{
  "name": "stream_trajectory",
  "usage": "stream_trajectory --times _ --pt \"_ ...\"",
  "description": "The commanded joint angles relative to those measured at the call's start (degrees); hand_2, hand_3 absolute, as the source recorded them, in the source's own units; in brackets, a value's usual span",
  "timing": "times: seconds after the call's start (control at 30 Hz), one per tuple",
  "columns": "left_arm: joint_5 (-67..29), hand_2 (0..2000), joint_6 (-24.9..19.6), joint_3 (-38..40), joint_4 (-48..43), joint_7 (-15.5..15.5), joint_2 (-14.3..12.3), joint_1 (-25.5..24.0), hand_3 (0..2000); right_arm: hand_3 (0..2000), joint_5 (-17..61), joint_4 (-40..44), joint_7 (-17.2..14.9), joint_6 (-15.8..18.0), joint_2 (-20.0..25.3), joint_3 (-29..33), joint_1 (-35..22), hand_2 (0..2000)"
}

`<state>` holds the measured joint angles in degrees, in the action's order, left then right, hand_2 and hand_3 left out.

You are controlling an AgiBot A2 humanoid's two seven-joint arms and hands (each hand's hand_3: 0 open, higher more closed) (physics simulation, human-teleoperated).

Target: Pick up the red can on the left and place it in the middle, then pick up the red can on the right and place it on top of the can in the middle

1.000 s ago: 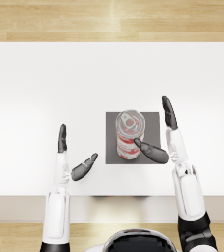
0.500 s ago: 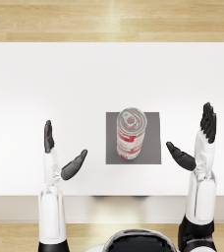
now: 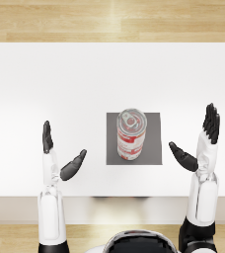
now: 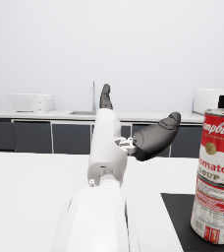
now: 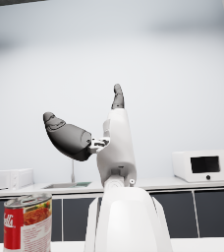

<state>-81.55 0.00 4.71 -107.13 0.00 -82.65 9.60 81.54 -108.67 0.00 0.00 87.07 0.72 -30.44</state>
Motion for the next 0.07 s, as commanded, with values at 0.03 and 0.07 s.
stream_trajectory --times 0.03,0.07 --pt "0.0 0 0.0 0.0 0.0 0.0 0.0 0.0 0 0 0.0 0.0 0.0 0.0 0.0 0.0 0.0 0" --pt "0.0 0 0.0 0.0 0.0 0.0 0.0 0.0 0 0 0.0 0.0 0.0 0.0 0.0 0.0 0.0 0"
